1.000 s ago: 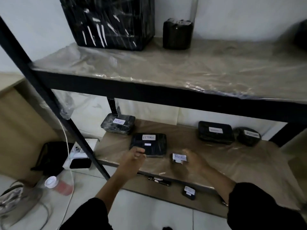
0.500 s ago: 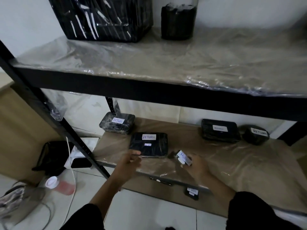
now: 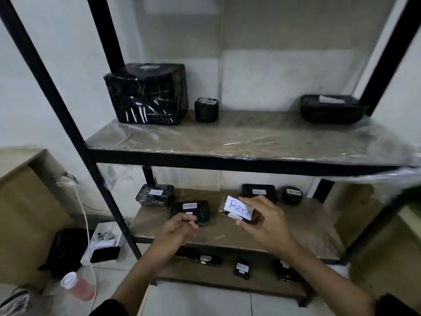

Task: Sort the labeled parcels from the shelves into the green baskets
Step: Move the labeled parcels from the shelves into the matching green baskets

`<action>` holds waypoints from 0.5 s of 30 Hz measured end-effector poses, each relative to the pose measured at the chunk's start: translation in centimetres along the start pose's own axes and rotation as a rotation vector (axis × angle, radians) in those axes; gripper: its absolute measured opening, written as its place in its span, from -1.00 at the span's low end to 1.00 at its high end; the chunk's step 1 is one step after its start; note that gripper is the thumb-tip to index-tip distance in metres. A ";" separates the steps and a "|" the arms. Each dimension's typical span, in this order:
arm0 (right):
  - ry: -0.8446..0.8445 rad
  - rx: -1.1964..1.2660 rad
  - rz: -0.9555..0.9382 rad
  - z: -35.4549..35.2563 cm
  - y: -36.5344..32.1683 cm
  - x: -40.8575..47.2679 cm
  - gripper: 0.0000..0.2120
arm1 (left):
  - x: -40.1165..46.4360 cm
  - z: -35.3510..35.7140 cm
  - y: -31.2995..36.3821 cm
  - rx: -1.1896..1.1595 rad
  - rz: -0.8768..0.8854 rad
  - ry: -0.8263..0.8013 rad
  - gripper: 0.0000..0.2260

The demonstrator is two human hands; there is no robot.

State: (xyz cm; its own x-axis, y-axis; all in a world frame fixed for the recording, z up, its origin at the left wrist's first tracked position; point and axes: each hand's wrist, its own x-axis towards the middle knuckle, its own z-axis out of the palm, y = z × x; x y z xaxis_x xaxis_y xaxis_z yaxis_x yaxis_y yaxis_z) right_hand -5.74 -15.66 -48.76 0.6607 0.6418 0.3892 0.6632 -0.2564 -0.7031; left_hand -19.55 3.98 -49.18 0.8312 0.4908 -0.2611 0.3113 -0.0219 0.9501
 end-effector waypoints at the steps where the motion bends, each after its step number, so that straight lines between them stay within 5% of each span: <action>1: 0.003 0.037 0.027 -0.7 -1.0 -1.1 -0.54 | -1.3 0.6 0.7 -0.001 0.026 -0.021 -0.87; 7: -0.021 0.339 0.254 -5.1 -4.9 -7.4 -0.63 | -7.5 6.5 4.9 -0.130 0.098 -0.257 -0.79; 15: 0.151 0.510 0.405 -16.1 -4.2 -15.0 -0.69 | -11.1 18.1 8.1 -0.061 0.188 -0.483 -0.82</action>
State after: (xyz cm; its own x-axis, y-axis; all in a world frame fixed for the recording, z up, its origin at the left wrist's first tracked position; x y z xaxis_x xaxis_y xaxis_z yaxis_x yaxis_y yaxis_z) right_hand -12.80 -35.84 -42.04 0.8892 0.4489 0.0886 0.1278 -0.0578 -0.9901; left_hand -17.95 -17.44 -41.71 0.9924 0.0246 -0.1206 0.1210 -0.0135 0.9926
